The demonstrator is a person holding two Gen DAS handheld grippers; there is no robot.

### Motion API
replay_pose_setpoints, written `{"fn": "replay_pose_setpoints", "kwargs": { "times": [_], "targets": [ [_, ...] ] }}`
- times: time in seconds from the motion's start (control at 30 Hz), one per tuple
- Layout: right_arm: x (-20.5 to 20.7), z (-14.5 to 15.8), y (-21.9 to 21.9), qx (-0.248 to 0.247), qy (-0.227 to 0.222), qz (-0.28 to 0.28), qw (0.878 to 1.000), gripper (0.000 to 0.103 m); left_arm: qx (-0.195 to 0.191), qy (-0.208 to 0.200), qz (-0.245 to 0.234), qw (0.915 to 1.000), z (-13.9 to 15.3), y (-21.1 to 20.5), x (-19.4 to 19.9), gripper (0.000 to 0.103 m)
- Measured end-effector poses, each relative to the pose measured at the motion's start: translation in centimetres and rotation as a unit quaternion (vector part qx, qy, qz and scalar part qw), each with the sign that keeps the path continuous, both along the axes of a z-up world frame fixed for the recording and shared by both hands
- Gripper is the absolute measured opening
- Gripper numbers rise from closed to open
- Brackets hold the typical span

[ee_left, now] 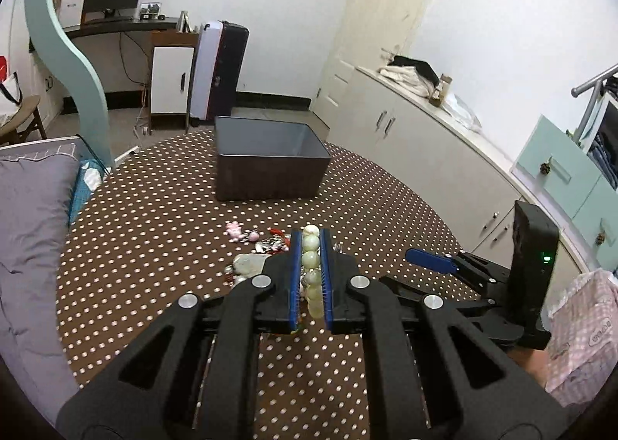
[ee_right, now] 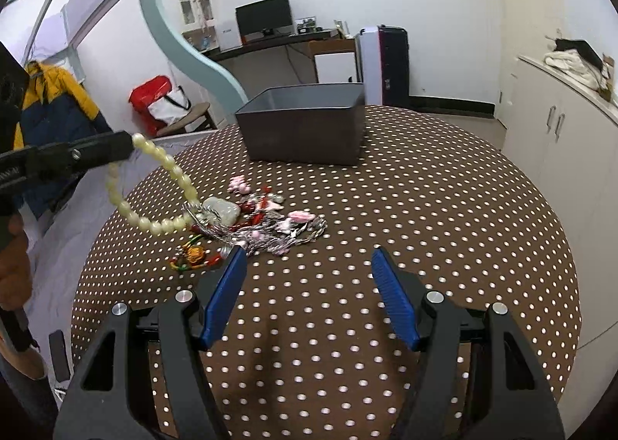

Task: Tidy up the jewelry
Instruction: 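Grasp the pale bead bracelet with the left gripper, then grasp the silver chain with the right gripper while the left lifts the bracelet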

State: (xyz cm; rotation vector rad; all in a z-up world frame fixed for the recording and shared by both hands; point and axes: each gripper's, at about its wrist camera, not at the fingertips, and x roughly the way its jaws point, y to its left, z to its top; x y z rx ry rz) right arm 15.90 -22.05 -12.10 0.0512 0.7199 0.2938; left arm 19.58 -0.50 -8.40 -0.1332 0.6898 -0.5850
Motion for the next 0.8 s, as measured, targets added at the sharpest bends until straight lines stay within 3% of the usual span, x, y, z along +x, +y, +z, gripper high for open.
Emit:
{"fn": "replay_pose_setpoints", "kwargs": {
  "times": [0.13, 0.33, 0.5, 0.6, 0.67, 0.7, 0.8],
  "targets": [
    [0.3, -0.2, 1.6, -0.016, 0.005, 0.021, 1.0, 0.063, -0.006, -0.001, 0.011, 0.9999, 0.2, 1.9, -0.9, 0.01],
    [0.9, -0.8, 6.6, -0.061, 0.013, 0.106, 0.992, 0.047, -0.013, 0.004, 0.012, 0.9998, -0.3, 2.9, -1.1, 0.01],
    [1.7, -1.5, 9.7, -0.104, 0.017, 0.155, 0.982, 0.046, -0.017, 0.006, 0.007, 0.9998, -0.3, 3.4, -1.2, 0.01],
    [3.0, -2.2, 10.4, -0.112, 0.03, 0.165, 0.979, 0.031, -0.02, 0.007, 0.002, 0.9998, -0.4, 3.4, -1.0, 0.01],
    [3.6, -2.6, 10.6, -0.115, 0.037, 0.17, 0.978, 0.01, -0.019, 0.005, 0.001, 0.9998, -0.4, 3.3, -1.0, 0.01],
    [3.7, -2.6, 10.6, -0.115, 0.036, 0.171, 0.978, 0.005, -0.018, 0.005, 0.001, 0.9998, -0.4, 3.3, -0.9, 0.01],
    [3.6, -1.9, 9.9, -0.105, 0.021, 0.161, 0.981, 0.003, -0.019, 0.002, 0.002, 0.9998, -0.2, 3.5, -0.9, 0.01]
  ]
}}
